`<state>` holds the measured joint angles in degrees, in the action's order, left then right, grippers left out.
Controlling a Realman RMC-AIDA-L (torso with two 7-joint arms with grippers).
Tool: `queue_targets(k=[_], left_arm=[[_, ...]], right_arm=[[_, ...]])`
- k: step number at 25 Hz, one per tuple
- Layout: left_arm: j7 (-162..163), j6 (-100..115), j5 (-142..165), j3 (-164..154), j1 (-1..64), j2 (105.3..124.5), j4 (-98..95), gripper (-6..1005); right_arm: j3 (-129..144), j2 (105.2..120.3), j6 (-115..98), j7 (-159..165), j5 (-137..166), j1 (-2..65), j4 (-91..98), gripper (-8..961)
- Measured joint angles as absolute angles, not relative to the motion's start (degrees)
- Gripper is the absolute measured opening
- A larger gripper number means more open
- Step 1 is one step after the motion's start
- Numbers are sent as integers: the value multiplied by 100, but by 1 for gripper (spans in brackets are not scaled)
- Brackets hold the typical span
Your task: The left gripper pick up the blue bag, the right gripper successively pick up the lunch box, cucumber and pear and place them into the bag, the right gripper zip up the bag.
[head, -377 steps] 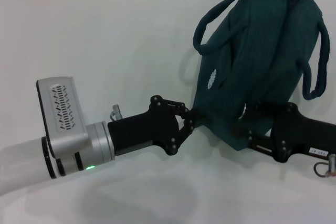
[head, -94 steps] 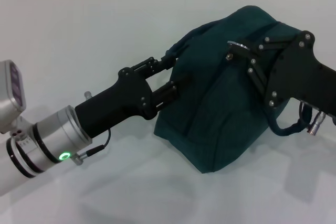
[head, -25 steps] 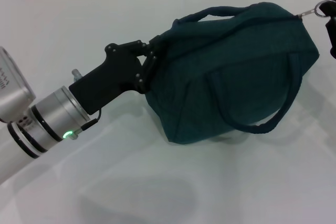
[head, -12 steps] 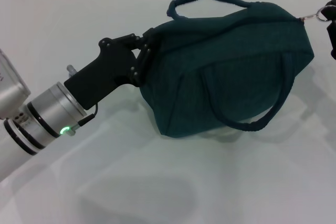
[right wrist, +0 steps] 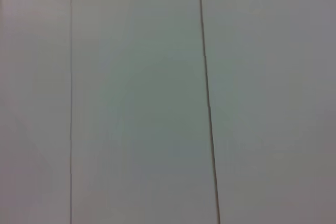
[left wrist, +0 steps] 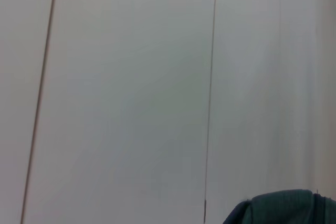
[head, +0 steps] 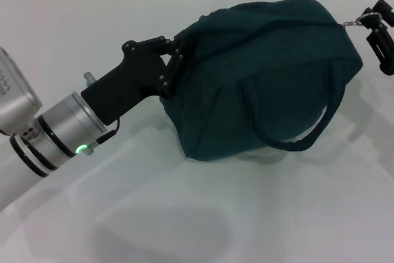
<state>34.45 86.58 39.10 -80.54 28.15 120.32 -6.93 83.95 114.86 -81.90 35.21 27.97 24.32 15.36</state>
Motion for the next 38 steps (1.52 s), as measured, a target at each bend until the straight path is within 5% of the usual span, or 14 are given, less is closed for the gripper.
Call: queue_targets(k=[11,17,29,38], left_arm=[[3447,8473,3921,-8066,3006,12049,-669,50],[3450,8405,3925,-8076,3064,12056,-660,47],[3478,8363,3935,-8078,3070,12061,-664,56],[3481,8378,3934,-8148,3112,12077,-691,63]], right_arm=[[8388,11362,-8154,3821,2885,2202,1504,412],[8367,11293,-7977,3858,2976,2087,1496,490],[8375,11170,-7249,3726,3165,2162,1564,483],[8386,11332,-7097,3717,3742,2303,1943,480]])
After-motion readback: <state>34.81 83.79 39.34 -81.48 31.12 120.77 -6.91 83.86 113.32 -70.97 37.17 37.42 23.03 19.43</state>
